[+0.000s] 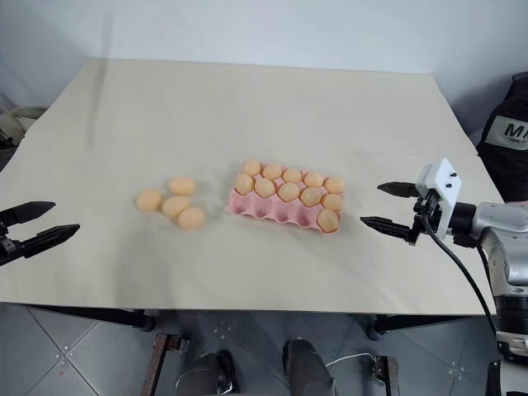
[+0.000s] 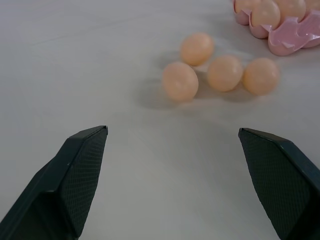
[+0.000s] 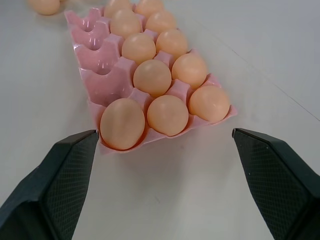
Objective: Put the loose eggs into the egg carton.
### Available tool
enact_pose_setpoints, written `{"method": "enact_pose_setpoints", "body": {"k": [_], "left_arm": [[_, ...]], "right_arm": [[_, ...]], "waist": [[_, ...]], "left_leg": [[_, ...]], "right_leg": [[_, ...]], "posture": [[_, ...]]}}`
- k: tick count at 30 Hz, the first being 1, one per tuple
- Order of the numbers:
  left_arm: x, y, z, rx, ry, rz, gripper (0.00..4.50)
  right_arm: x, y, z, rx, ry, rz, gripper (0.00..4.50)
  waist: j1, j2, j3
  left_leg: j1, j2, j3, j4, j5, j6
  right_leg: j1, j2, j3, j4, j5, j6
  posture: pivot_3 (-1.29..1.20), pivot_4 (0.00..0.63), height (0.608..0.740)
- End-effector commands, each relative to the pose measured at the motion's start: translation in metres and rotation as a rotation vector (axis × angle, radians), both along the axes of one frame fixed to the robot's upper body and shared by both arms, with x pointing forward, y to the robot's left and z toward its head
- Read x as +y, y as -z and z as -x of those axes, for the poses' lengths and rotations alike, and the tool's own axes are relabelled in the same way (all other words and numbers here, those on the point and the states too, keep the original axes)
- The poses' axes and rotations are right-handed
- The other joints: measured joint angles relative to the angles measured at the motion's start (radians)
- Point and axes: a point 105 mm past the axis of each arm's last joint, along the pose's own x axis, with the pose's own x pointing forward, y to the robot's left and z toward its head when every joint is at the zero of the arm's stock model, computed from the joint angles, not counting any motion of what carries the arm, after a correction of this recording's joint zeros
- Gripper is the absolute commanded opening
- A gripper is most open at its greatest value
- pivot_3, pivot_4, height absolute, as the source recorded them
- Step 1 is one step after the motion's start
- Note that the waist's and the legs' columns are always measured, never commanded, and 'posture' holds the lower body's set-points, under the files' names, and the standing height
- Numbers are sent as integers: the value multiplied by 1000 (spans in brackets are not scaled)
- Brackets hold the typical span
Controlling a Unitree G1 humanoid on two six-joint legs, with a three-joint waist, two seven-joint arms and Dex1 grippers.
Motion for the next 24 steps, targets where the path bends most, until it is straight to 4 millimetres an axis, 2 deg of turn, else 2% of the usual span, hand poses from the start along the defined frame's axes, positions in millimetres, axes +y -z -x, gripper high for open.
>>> {"method": "enact_pose_setpoints", "body": {"k": [1,3,6,13,24], "left_arm": [[5,-14,-2,-63,-11,-73,4461],[8,-13,-6,-58,-52,-76,4461],[3,-12,-5,-40,-22,-27,4461],[0,-14,-7,-52,0,-53,4461],[-17,-5,-29,-33,143,-73,4461]], "right_arm": [[1,-17,3,-60,-13,-7,4500],[2,-18,3,-62,-15,-10,4500],[4,-19,4,-65,-20,-20,4500],[24,-25,11,-82,-63,-57,4500],[77,-23,36,-70,-201,-90,4500]], "waist": [[1,0,0],[-1,0,0],[-1,0,0],[1,0,0],[4,0,0]], "left_leg": [[0,0,0,0,0,0],[0,0,0,0,0,0],[0,0,0,0,0,0],[0,0,0,0,0,0],[0,0,0,0,0,0]], "right_leg": [[0,0,0,0,0,0],[0,0,0,0,0,0],[0,0,0,0,0,0],[0,0,0,0,0,0],[0,0,0,0,0,0]], "posture": [[0,150,740],[0,150,740],[0,150,740],[0,150,740],[0,150,740]]}}
